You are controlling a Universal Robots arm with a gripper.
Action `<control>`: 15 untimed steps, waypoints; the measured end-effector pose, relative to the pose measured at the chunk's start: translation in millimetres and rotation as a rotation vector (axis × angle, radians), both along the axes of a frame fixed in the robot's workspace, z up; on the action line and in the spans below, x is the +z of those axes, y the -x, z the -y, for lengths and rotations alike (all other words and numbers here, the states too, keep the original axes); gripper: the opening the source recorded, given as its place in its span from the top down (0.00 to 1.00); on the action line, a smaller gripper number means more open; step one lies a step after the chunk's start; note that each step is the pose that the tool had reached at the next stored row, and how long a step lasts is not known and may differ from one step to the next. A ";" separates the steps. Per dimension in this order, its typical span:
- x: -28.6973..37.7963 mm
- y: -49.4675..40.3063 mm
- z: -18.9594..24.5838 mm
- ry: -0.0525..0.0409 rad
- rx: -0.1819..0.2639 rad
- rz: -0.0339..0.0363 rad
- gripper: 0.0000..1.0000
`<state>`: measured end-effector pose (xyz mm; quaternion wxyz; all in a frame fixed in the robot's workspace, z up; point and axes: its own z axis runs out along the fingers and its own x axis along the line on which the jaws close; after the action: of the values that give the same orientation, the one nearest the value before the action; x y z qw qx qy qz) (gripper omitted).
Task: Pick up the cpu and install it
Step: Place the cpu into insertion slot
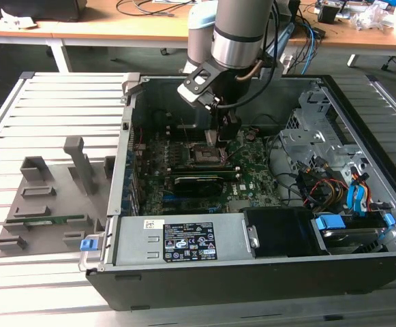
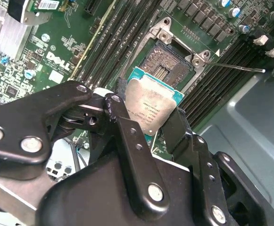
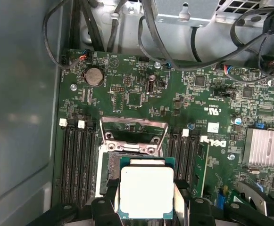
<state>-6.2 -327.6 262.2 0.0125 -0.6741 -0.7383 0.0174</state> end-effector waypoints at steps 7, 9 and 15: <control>-10.4 0.0 -3.6 0.0006 0.000 0.0000 0.45; -13.8 0.0 -4.4 0.0007 0.000 -0.0001 0.45; -24.2 0.3 -7.0 0.0027 0.000 0.0000 0.45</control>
<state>-6.4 -320.6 238.0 0.0116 -0.6742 -0.7383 0.0184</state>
